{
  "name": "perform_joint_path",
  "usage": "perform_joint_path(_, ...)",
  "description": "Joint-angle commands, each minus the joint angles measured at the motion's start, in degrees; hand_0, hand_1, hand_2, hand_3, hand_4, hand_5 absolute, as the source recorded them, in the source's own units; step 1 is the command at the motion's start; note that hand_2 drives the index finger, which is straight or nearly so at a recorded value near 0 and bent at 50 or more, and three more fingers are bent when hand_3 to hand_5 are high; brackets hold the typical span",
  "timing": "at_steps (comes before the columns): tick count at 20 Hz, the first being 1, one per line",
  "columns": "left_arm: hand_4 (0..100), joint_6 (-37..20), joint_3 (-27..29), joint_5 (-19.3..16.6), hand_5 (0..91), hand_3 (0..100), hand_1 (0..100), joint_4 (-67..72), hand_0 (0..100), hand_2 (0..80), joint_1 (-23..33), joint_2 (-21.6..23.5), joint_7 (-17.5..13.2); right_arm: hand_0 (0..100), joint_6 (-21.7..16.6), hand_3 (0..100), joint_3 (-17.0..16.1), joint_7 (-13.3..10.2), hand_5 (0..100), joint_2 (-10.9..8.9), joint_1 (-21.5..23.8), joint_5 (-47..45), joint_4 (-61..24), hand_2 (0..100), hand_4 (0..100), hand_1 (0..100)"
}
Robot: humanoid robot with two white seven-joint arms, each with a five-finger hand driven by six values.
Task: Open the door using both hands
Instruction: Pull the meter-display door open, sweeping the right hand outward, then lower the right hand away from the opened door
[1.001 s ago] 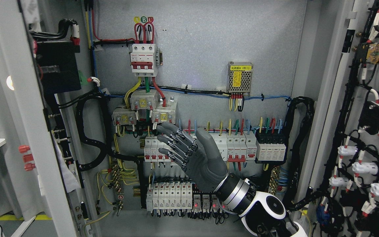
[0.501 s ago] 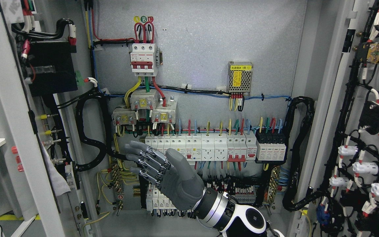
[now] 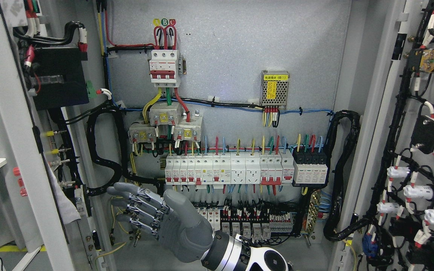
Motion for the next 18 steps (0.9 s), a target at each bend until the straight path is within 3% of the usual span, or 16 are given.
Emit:
perform_joint_path(1,3,0.0,0.0,0.0,0.0,3,0,-1.1,29,2.8,0.0,0.4,0.1,22,0.1,0,6.4,0.1,0,0.07,0.0,-1.3,-3.1,0,0,0)
perform_joint_path(5,3,0.0,0.0,0.0,0.0,3,0,-1.0,29,2.8,0.0,0.4,0.1,22,0.1,0,8.1,0.2,0,0.07,-0.1,-1.3,-3.3,0,0,0)
perform_joint_path(18,3,0.0,0.0,0.0,0.0,3,0,-1.0,29,2.7,0.0,0.5,0.1,22,0.3,0,9.2,0.2,0,0.07,-1.2,-4.1,-3.4,0,0,0)
